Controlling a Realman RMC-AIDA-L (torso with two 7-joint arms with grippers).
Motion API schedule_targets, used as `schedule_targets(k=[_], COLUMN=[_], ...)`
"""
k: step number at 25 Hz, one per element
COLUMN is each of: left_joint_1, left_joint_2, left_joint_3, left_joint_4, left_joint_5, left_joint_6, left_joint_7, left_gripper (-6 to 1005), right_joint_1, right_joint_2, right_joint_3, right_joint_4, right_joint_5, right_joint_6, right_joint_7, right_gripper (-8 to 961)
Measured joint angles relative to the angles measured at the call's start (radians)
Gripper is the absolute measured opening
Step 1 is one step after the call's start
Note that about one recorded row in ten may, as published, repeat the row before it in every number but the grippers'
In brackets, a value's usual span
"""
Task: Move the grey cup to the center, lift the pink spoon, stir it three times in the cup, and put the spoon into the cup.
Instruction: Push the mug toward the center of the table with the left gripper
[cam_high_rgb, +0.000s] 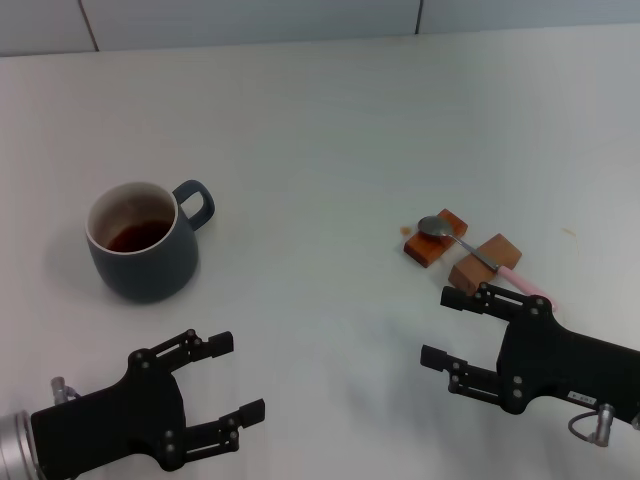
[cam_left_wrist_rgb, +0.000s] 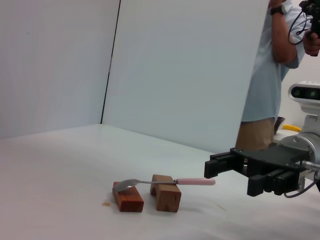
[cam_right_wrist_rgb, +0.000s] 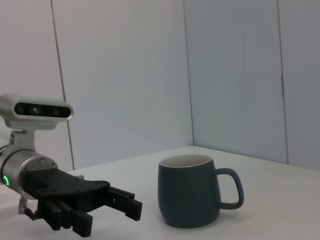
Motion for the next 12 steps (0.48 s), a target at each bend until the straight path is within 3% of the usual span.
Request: schedule_targets(k=[12], left_joint_1=[-0.002], left_joint_2=[0.000], left_joint_3=[-0.001], left_joint_4=[-0.006], left_joint_5=[-0.004], left_joint_6=[-0.010], left_joint_7=[0.011], left_gripper=[831], right_joint_1=[0.004], right_joint_2=[0.000], right_joint_3=[0.003], right_joint_4=[0.001], right_joint_5=[0.000], right_joint_6=[0.001], right_joint_7=[0.000], right_gripper=[715])
